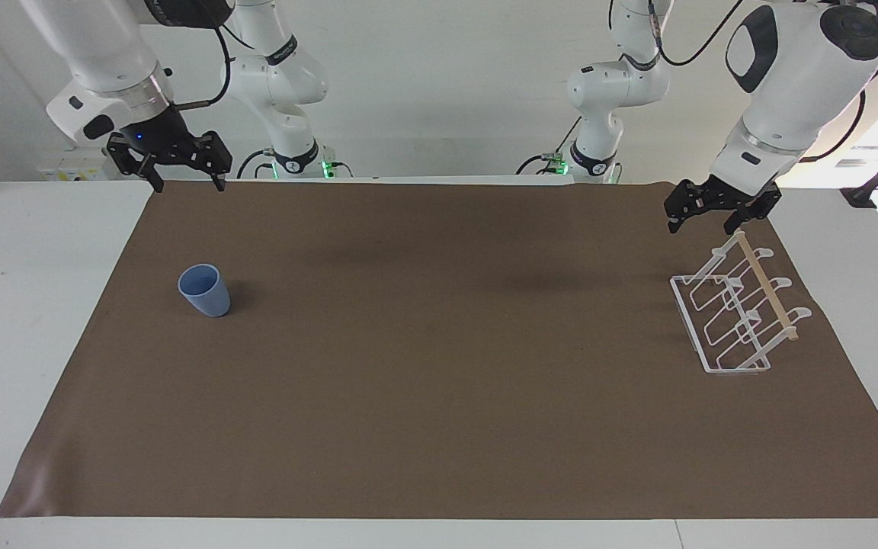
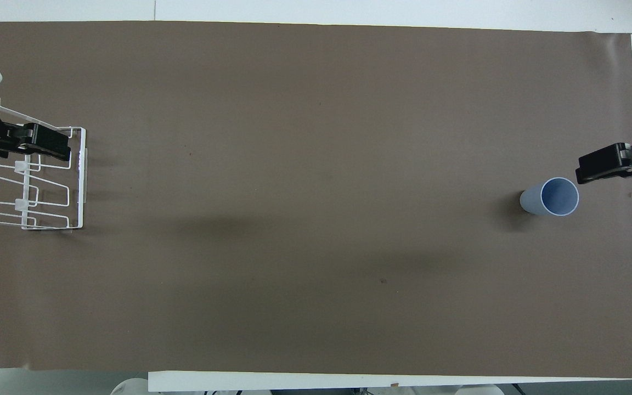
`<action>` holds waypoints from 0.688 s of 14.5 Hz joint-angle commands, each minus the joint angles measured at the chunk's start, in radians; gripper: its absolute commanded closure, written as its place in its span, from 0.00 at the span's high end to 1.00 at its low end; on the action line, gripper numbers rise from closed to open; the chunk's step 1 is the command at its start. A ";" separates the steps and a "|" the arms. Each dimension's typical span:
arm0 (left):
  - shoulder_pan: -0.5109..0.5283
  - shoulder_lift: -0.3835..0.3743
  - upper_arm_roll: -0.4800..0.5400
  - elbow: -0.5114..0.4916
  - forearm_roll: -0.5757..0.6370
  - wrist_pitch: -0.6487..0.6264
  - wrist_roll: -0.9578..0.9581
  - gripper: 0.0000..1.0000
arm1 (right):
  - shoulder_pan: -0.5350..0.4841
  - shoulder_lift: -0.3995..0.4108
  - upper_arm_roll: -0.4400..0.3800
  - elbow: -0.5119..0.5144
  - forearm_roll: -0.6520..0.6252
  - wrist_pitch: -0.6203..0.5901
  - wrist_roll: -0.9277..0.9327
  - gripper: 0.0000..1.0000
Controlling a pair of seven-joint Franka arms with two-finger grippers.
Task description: Hang cup on cup holder
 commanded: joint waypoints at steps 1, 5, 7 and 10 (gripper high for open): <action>-0.005 -0.021 0.005 -0.016 0.000 -0.010 -0.013 1.00 | -0.012 0.003 0.006 0.005 0.010 0.003 0.013 1.00; -0.012 -0.022 0.004 -0.006 0.000 -0.025 -0.016 1.00 | -0.009 0.000 0.008 0.002 0.010 -0.009 0.014 1.00; -0.011 -0.022 0.005 0.007 0.000 -0.031 -0.014 1.00 | -0.017 -0.002 0.002 -0.005 0.012 -0.006 0.005 1.00; -0.006 -0.024 0.007 0.010 -0.002 -0.054 -0.013 1.00 | -0.037 -0.003 -0.001 -0.006 0.010 -0.003 -0.009 1.00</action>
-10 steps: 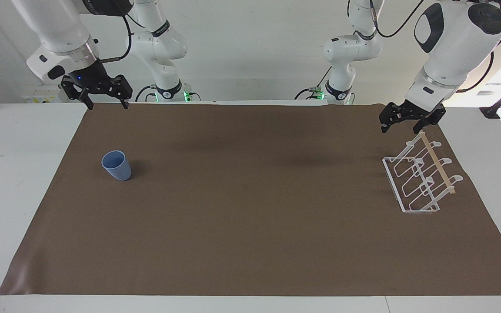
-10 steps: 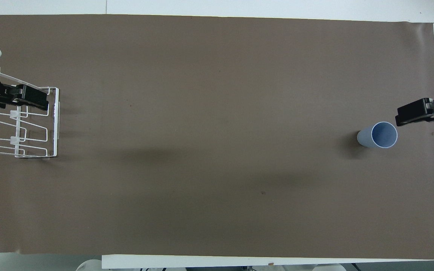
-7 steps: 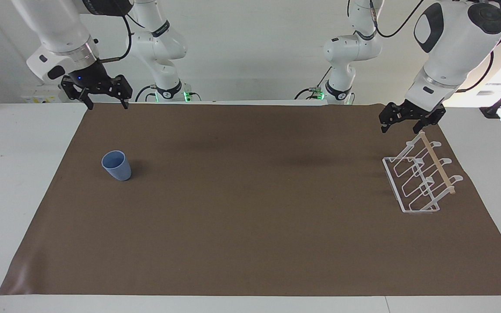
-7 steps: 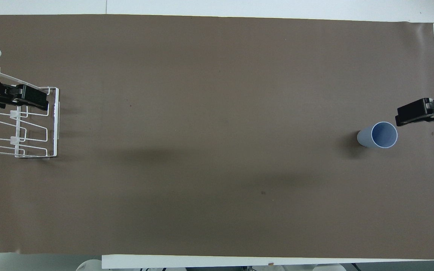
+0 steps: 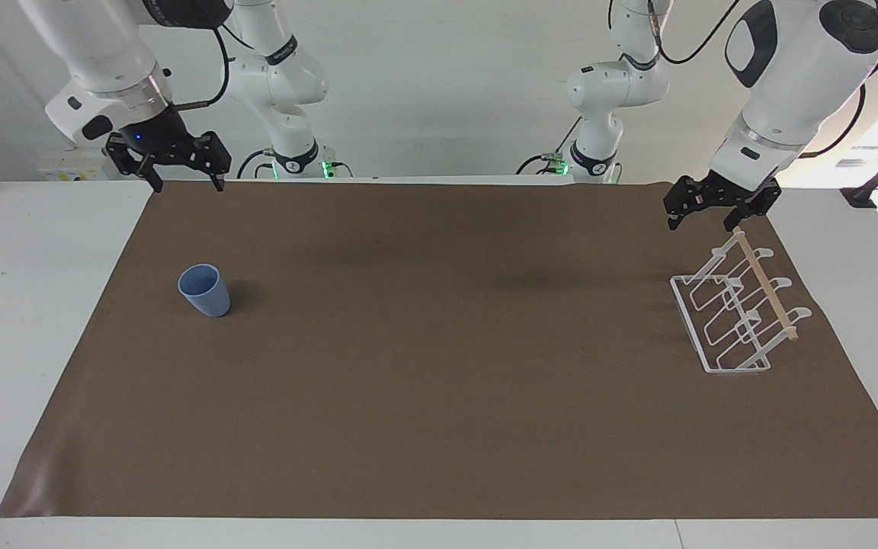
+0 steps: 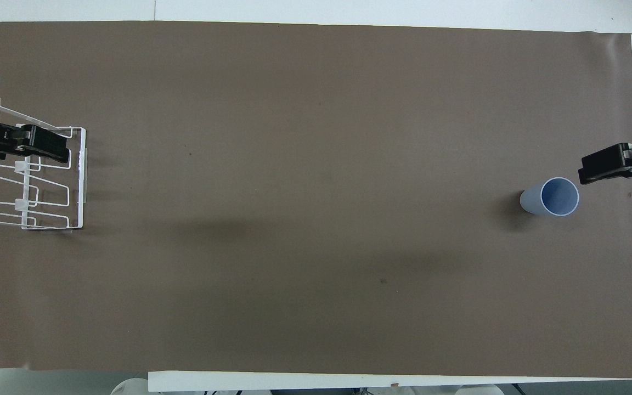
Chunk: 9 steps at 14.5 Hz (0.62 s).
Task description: Hang cup on cup holder
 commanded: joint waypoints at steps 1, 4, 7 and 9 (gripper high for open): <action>-0.005 -0.012 0.008 0.004 -0.003 -0.031 -0.014 1.00 | -0.029 -0.002 0.002 -0.005 0.006 0.020 -0.012 1.00; -0.011 -0.012 0.007 0.004 -0.008 -0.031 -0.012 1.00 | -0.144 -0.003 0.002 -0.159 0.012 0.207 -0.170 1.00; -0.071 -0.023 0.030 0.000 -0.003 -0.051 0.003 1.00 | -0.207 0.046 0.002 -0.274 0.013 0.385 -0.231 1.00; -0.225 -0.021 0.196 0.006 -0.005 -0.044 0.016 1.00 | -0.210 0.047 0.002 -0.395 0.013 0.529 -0.301 1.00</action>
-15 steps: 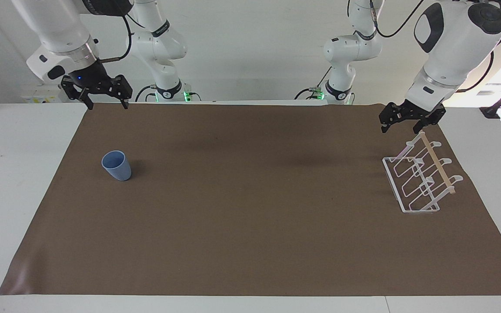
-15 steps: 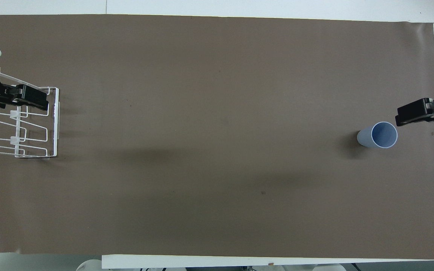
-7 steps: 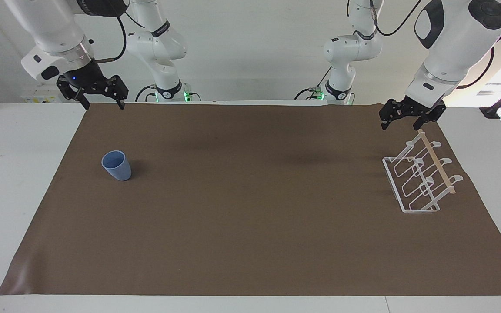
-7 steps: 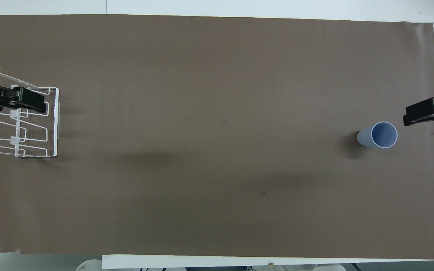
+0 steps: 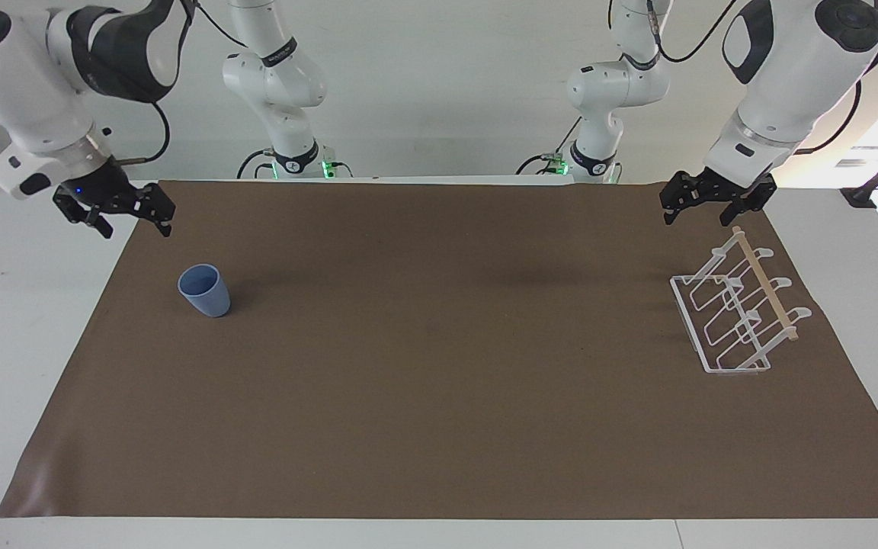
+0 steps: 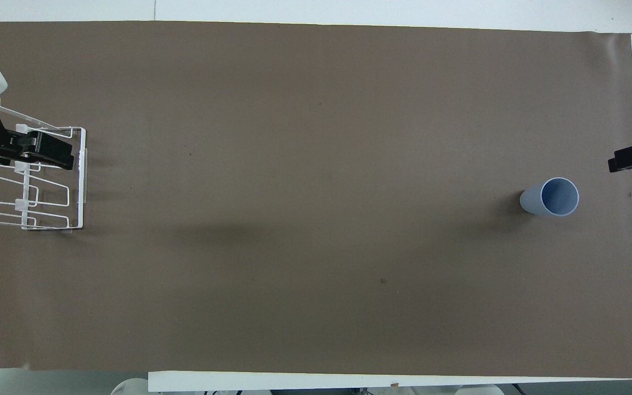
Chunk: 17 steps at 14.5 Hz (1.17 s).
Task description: Hang cup on cup holder
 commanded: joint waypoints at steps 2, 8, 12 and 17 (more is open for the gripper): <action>-0.181 -0.008 0.210 0.024 -0.009 -0.018 0.039 1.00 | -0.024 0.008 0.011 -0.180 0.011 0.197 -0.082 1.00; -0.127 0.004 0.210 0.055 -0.020 -0.015 0.074 1.00 | -0.046 0.071 0.011 -0.254 0.011 0.252 -0.142 0.99; -0.101 0.019 0.209 0.085 -0.036 -0.020 0.074 1.00 | -0.044 0.075 0.011 -0.321 0.011 0.350 -0.137 0.70; -0.080 0.016 0.184 0.086 -0.036 -0.022 0.072 1.00 | -0.033 0.091 0.011 -0.314 0.011 0.341 -0.134 0.00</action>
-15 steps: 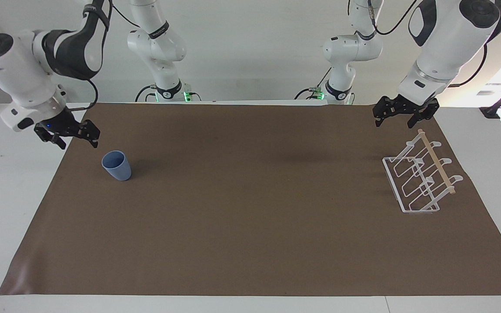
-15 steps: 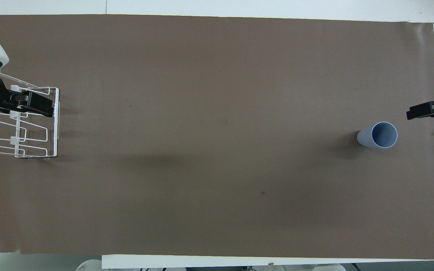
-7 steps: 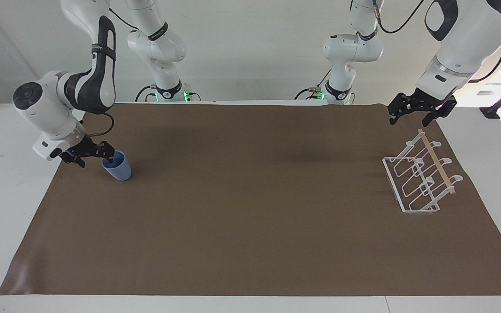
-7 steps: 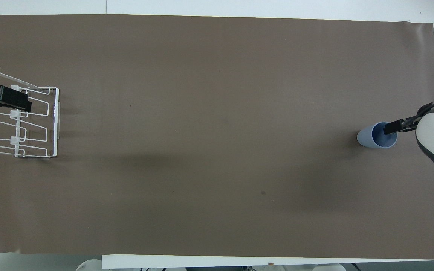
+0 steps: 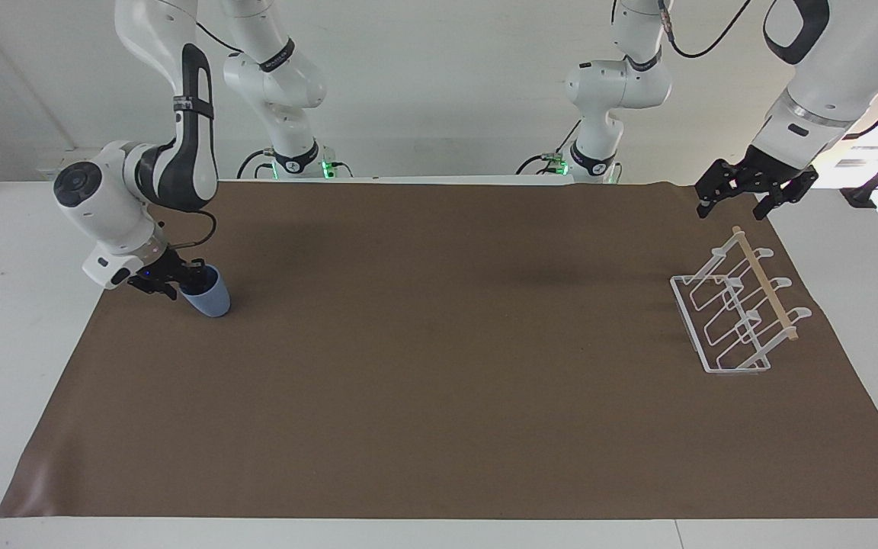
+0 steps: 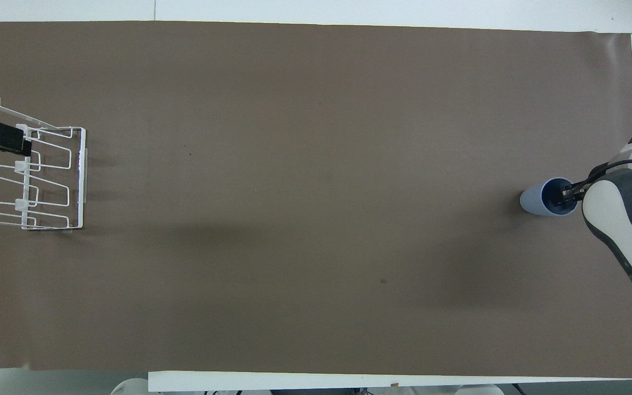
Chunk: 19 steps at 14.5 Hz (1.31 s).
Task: Hang cup on cup holder
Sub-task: 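Lift the blue cup with the right gripper and carry it toward the table center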
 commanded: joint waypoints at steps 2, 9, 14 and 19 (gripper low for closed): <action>0.113 0.014 -0.124 0.030 -0.008 -0.020 0.010 1.00 | -0.007 -0.003 0.007 -0.001 0.011 -0.003 -0.024 0.00; 0.078 0.009 -0.106 0.025 -0.002 -0.028 0.005 1.00 | 0.046 -0.006 0.021 0.178 0.357 -0.308 -0.105 0.00; 0.077 0.003 -0.106 0.004 0.000 -0.037 0.002 1.00 | 0.184 -0.011 0.020 0.169 0.708 -0.345 -0.085 0.00; 0.077 -0.018 -0.106 -0.041 0.000 -0.032 -0.084 1.00 | 0.331 -0.029 0.020 0.131 1.018 -0.323 0.055 0.00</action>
